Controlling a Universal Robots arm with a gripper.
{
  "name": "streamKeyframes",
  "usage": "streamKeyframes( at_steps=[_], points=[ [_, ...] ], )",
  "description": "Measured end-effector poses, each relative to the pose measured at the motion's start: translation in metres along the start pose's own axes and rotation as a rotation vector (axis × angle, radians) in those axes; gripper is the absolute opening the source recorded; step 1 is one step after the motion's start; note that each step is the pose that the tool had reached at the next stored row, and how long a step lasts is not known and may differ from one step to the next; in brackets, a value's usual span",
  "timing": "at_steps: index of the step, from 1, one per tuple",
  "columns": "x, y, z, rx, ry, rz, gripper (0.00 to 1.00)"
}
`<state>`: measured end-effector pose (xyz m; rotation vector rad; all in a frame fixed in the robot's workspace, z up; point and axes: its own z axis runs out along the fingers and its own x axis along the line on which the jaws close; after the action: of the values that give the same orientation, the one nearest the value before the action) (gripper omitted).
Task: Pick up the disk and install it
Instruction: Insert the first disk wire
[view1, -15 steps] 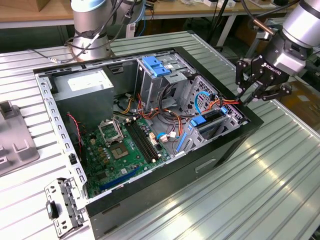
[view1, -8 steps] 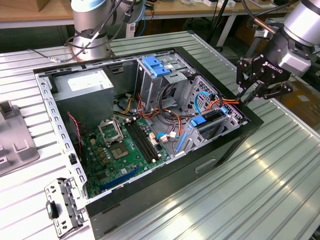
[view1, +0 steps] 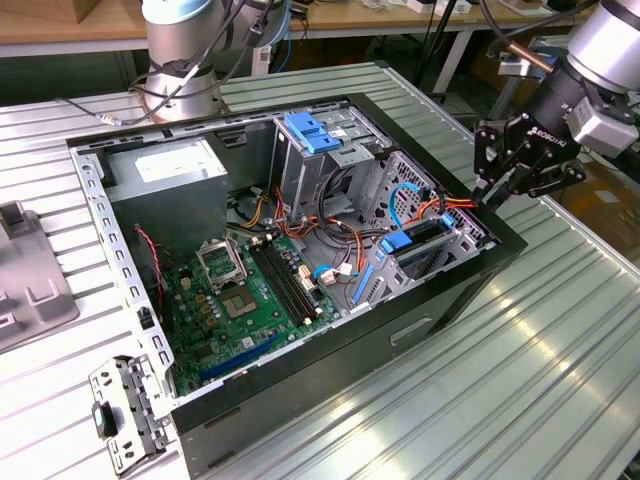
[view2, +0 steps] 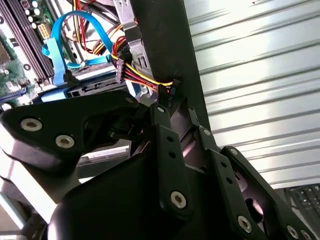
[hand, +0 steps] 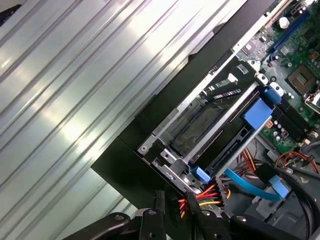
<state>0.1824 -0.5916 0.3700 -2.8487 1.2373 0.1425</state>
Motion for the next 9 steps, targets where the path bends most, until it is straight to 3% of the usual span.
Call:
streamKeyframes(
  at_steps=[4,8,9],
  points=[
    [0.0012,-0.0019,0.0014,-0.0015,-0.0002,-0.016,0.30],
    [0.0016,-0.0023,0.0025,-0.0097,0.0004,-0.103,0.30],
    [0.0017,-0.0030,0.0024,-0.0104,0.0006,-0.108,0.30]
  ],
)
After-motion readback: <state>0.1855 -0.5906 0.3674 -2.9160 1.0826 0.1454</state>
